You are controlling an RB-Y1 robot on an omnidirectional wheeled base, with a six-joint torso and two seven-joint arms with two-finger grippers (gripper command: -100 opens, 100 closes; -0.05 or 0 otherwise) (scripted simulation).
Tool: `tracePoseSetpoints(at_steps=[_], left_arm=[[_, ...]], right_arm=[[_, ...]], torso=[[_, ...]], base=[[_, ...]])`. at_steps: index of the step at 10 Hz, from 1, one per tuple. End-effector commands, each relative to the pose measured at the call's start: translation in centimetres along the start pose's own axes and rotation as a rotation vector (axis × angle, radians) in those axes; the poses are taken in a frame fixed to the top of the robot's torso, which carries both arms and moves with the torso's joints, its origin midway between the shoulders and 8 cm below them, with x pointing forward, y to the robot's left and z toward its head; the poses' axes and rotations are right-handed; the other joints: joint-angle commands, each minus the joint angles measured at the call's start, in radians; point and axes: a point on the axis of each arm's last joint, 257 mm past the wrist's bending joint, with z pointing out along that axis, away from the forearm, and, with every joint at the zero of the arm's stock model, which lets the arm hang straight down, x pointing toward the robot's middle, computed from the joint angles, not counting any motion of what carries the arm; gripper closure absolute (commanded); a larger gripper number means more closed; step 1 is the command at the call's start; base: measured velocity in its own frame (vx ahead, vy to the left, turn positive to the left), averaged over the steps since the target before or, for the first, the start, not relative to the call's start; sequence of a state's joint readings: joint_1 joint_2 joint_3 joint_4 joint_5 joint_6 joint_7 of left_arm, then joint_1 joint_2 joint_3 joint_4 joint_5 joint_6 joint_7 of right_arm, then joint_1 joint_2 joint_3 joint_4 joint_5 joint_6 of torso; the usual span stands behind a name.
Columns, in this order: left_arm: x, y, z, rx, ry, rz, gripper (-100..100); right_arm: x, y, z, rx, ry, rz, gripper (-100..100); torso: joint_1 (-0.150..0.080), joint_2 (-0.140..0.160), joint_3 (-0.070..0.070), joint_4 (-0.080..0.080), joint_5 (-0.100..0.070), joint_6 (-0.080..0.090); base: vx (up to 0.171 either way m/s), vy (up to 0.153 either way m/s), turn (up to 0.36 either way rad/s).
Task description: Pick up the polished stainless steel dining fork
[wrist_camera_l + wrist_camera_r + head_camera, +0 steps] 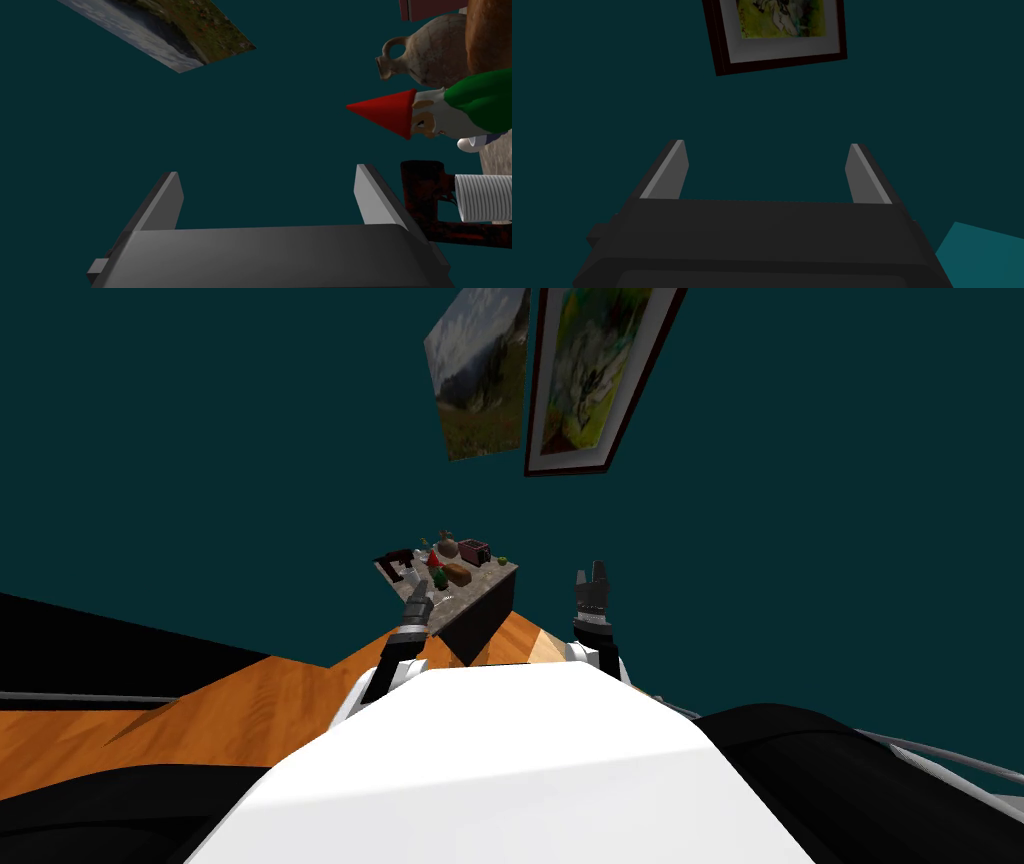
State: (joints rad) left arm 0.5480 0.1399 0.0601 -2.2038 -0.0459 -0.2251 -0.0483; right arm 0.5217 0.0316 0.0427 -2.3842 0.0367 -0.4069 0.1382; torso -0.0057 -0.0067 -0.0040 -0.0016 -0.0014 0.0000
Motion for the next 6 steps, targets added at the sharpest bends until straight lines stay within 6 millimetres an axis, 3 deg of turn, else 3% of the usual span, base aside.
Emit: tracePoseSetpoints(at_steps=[1,2,6], left_arm=[[-1.2,1.2,0.0,-0.047,-0.007,0.019,-100],[-1.2,1.5,0.0,-0.058,-0.007,0.019,-100],[-5.5,5.1,-0.8,-0.198,-0.052,0.056,-100]], right_arm=[[0.0,0.0,0.0,0.000,0.000,0.000,0],[0.0,0.0,0.0,0.000,0.000,0.000,0],[0.0,0.0,0.0,0.000,0.000,0.000,0]], torso=[[0.000,0.000,0.000,0.000,0.000,0.000],[0.000,0.001,0.000,0.000,0.000,0.000],[-0.002,-0.001,-0.001,0.000,-0.001,0.000]], base=[[0.083,-0.083,-0.033],[0.068,-0.063,-0.009],[0.113,-0.107,-0.030]])
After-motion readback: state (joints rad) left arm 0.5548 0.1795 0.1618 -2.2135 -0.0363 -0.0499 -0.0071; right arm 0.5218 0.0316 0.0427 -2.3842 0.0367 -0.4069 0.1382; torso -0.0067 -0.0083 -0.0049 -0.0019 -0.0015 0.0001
